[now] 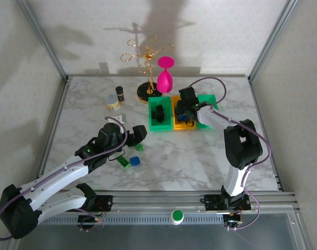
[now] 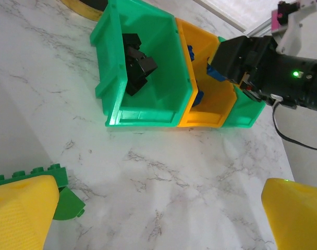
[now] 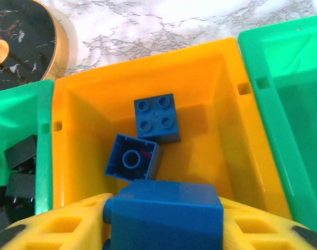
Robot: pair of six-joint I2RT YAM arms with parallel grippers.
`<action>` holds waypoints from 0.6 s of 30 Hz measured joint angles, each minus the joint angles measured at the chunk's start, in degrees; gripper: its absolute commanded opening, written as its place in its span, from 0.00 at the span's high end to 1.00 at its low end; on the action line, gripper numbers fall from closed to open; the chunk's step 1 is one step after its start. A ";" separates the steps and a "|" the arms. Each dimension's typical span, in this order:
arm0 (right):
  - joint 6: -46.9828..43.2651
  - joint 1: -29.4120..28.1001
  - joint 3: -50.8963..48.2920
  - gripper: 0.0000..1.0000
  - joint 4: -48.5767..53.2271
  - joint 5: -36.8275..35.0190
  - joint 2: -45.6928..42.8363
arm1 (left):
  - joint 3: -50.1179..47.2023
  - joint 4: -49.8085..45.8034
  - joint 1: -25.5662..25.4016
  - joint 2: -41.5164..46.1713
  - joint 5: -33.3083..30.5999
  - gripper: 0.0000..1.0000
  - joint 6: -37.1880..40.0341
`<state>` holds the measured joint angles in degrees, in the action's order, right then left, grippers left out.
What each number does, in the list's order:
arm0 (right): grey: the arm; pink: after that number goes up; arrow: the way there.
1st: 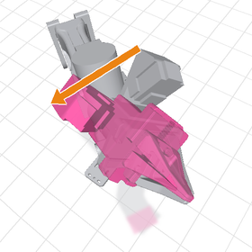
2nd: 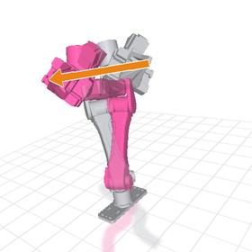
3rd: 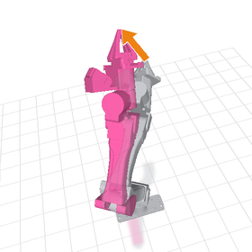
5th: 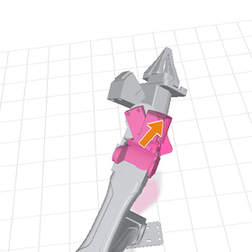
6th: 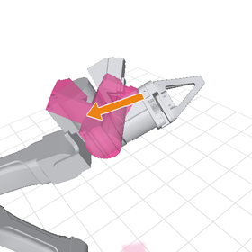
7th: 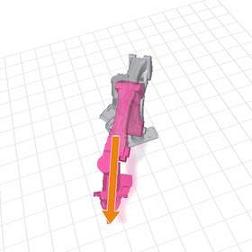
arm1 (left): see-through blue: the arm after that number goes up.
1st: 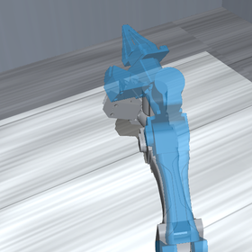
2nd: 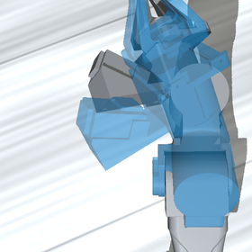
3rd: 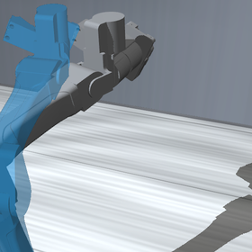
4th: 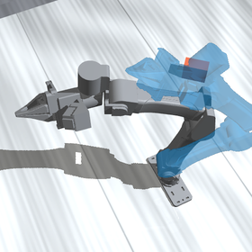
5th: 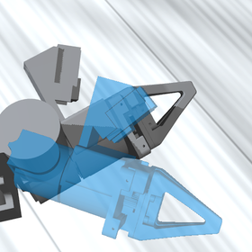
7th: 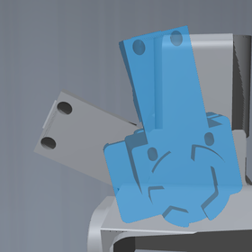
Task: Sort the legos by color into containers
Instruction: Place the lego in the container.
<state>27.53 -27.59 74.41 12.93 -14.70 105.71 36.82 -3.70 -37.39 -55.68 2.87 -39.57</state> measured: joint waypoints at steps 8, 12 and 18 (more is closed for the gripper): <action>-1.31 0.52 2.12 0.48 -0.74 -0.07 5.05 | 0.26 0.26 0.00 -0.31 0.17 0.00 0.85; -1.66 0.52 2.29 0.43 -1.38 0.04 5.62 | 0.26 0.24 0.00 -0.31 0.17 0.01 1.07; -1.81 0.61 2.34 0.39 -2.49 0.85 5.16 | 0.74 0.13 0.00 -0.31 0.17 0.00 1.07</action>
<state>25.71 -26.98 76.75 10.44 -13.85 110.87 37.56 -3.57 -37.39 -55.99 3.05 -38.50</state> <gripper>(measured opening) 0.596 0.996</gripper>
